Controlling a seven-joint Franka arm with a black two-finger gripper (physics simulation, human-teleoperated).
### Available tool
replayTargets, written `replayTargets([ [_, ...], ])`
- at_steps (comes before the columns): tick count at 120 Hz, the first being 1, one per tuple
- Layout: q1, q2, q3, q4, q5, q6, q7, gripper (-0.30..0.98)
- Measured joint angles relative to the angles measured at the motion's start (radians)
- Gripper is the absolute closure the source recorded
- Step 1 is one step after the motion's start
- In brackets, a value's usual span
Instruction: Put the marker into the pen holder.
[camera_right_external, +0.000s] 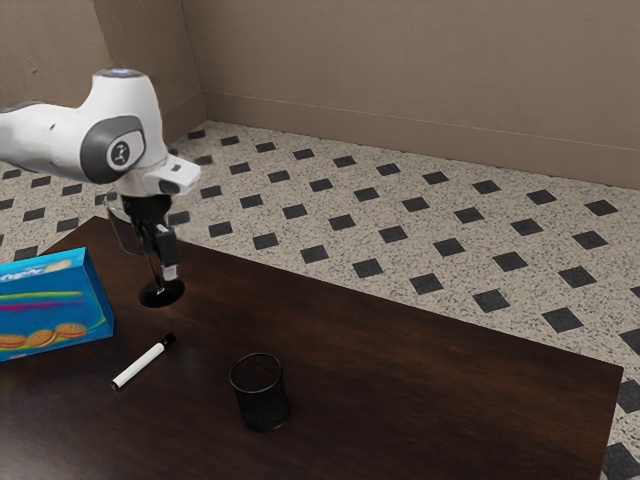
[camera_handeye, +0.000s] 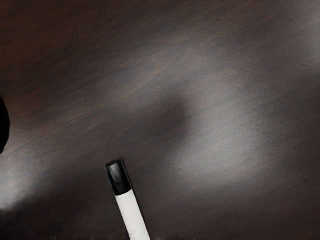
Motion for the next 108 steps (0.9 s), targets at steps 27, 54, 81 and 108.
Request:
replayTargets([
  [27, 0.112, 0.051, 0.017, -0.134, 0.002, 0.182, -0.105, 0.00],
  [54, 0.042, 0.095, 0.013, -0.177, 0.002, 0.326, -0.183, 0.00],
  [81, 0.065, 0.098, 0.015, -0.248, 0.001, 0.406, -0.236, 0.00],
  [108, 0.093, 0.118, 0.016, -0.284, 0.012, 0.467, -0.270, 0.28],
])
